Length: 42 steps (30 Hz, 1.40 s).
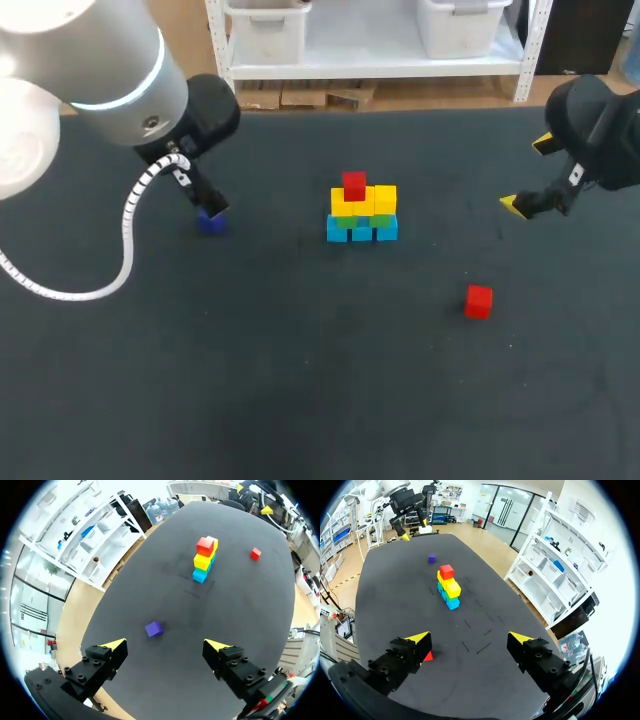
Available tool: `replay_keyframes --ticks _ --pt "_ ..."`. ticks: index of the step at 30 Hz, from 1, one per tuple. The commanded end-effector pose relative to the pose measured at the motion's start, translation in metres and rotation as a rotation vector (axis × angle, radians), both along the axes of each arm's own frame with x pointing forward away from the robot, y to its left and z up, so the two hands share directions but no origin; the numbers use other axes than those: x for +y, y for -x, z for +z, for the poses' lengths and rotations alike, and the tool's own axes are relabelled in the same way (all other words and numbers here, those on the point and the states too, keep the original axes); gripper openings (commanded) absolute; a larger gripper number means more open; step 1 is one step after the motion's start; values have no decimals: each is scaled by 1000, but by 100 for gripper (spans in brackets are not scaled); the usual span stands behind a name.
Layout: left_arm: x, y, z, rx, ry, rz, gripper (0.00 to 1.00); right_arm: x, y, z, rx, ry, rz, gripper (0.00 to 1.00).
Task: Place the blue cubes, place green cubes on the blue cubes, place the yellow cubes on the green cubes, then place the red cubes on the yellow cubes, and place purple cube on the red cubes.
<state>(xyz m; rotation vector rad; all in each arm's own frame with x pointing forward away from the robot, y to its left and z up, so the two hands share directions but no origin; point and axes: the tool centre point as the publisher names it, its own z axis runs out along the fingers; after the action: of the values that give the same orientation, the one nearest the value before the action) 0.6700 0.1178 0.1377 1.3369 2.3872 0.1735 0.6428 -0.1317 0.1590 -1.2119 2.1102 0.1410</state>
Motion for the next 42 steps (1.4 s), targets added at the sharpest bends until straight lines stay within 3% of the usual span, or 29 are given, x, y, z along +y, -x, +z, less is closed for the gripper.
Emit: replay_keyframes --ticks 1,9,13,17,21,30,42 --pt "3 1 0 -1 5 -6 100 2 2 -3 -129 53 -107 100" --pt "3 1 0 -1 5 -6 100 2 2 -3 -129 53 -107 100" --pt "3 1 0 -1 5 -6 100 -9 16 51 -163 207 -49 100" --pt "3 1 0 -1 5 -6 100 -10 30 67 -131 284 -14 100" --pt "3 1 0 -1 5 -6 100 -7 40 65 -83 331 2 100" --pt "3 1 0 -1 5 -6 100 20 65 50 -1 314 61 100" --pt "3 1 0 -1 5 -6 100 49 88 7 135 374 174 100"
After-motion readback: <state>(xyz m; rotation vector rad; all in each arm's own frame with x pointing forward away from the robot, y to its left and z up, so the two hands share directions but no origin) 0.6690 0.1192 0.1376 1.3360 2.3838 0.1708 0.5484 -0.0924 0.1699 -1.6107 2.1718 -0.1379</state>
